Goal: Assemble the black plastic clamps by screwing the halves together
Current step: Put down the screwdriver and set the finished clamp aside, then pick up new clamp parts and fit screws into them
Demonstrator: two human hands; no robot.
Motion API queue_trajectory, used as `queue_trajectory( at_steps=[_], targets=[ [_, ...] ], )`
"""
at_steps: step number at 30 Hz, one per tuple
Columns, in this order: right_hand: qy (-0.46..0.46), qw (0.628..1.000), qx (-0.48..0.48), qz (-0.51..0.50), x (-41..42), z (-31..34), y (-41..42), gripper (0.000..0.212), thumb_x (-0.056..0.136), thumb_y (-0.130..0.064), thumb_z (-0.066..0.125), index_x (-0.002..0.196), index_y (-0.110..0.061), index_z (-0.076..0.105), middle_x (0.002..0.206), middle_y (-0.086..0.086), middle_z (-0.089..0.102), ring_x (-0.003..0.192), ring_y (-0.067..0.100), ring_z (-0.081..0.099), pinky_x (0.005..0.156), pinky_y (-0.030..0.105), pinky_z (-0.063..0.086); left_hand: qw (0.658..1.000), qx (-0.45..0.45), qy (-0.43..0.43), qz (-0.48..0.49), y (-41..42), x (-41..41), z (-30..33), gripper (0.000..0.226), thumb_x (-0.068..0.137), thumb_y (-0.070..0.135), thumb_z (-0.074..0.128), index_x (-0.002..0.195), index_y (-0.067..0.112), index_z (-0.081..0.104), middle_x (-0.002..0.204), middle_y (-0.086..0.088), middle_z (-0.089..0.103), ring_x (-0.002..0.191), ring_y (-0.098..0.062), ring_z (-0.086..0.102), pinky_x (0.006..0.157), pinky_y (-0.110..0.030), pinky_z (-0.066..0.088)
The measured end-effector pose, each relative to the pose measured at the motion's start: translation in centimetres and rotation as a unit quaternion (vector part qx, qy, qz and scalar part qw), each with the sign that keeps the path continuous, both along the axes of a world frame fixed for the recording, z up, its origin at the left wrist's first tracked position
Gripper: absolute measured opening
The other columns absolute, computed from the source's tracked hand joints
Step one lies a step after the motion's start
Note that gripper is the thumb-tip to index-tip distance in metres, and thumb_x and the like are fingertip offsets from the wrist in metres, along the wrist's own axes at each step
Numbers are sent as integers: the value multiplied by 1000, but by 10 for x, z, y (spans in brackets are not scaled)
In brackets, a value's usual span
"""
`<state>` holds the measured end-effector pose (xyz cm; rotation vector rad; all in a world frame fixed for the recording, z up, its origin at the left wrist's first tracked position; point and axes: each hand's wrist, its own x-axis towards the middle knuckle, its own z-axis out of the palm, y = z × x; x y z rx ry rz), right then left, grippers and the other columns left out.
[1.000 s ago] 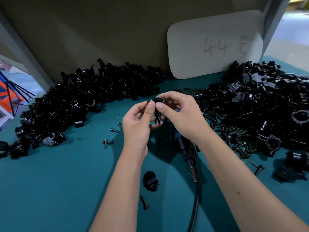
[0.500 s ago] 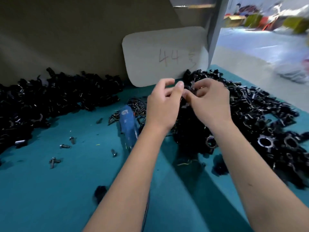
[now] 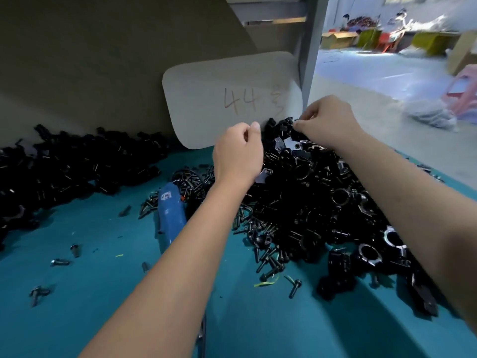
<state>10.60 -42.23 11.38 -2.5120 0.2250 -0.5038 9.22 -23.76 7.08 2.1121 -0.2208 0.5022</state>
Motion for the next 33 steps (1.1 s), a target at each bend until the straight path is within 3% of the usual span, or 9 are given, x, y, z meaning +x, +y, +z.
queue_trajectory(
  at_steps=[5, 13, 15, 17, 19, 22, 26, 30, 33],
  targets=[
    [105, 984, -132, 52, 66, -4, 2, 20, 95, -18, 64, 108, -13, 78, 113, 12, 74, 111, 33, 65, 87, 30, 48, 995, 47, 86, -8, 8, 47, 0, 44, 107, 33, 38, 102, 3, 69, 92, -14, 71, 89, -33, 65, 80, -44, 52],
    [262, 895, -324, 158, 139, -25, 46, 30, 98, -15, 61, 125, -5, 69, 128, 17, 67, 104, 32, 65, 90, 34, 54, 968, 53, 245, 31, -11, 108, -10, 39, 97, 15, 45, 134, 6, 54, 139, -15, 58, 116, -34, 57, 82, -30, 38],
    [306, 847, -399, 171, 149, -35, 55, 25, 94, 0, 61, 118, 3, 68, 135, 20, 63, 109, 32, 63, 84, 33, 48, 962, 40, 269, 32, -17, 115, -13, 39, 96, 14, 48, 134, 6, 54, 139, -17, 58, 116, -33, 58, 82, -30, 42],
    [323, 808, -461, 174, 158, -45, 61, 4, 88, 8, 64, 89, 4, 65, 135, 23, 62, 111, 33, 63, 86, 35, 48, 958, 25, 284, 28, -20, 120, -18, 35, 95, 13, 51, 129, 5, 57, 134, -17, 61, 117, -35, 62, 88, -32, 51],
    [313, 796, -486, 180, 166, -49, 63, 15, 80, 10, 71, 89, -1, 66, 130, 20, 66, 113, 33, 66, 89, 39, 54, 956, 0, 293, 29, -21, 123, -22, 33, 93, 15, 54, 125, 6, 58, 130, -17, 63, 114, -36, 64, 93, -36, 56],
    [289, 804, -477, 206, 166, -48, 65, 33, 77, 11, 72, 80, -17, 55, 106, 8, 62, 96, 27, 63, 76, 35, 51, 957, -34, 286, 44, -18, 125, -27, 19, 91, 15, 54, 109, 8, 55, 117, -14, 62, 105, -36, 65, 86, -36, 58],
    [271, 823, -445, 226, 161, -50, 64, 28, 87, 2, 61, 77, -19, 45, 87, -3, 49, 90, 27, 52, 78, 37, 47, 956, -91, 271, 60, -9, 122, -29, 14, 90, 10, 49, 104, 10, 46, 106, -10, 54, 94, -33, 59, 71, -29, 46],
    [251, 828, -435, 250, 144, -45, 75, 27, 88, 0, 64, 109, -18, 61, 105, 7, 64, 107, 34, 62, 82, 35, 49, 965, -82, 238, 73, 6, 112, -27, 6, 92, 13, 48, 97, 11, 48, 104, -8, 54, 95, -31, 57, 75, -30, 43],
    [165, 876, -388, 236, 133, -31, 84, 23, 95, -13, 67, 118, -12, 66, 123, 16, 67, 112, 35, 63, 83, 34, 50, 975, -40, 201, 85, 27, 104, -25, 17, 98, 22, 49, 99, 9, 60, 98, -7, 63, 87, -29, 59, 61, -29, 39]
  ],
)
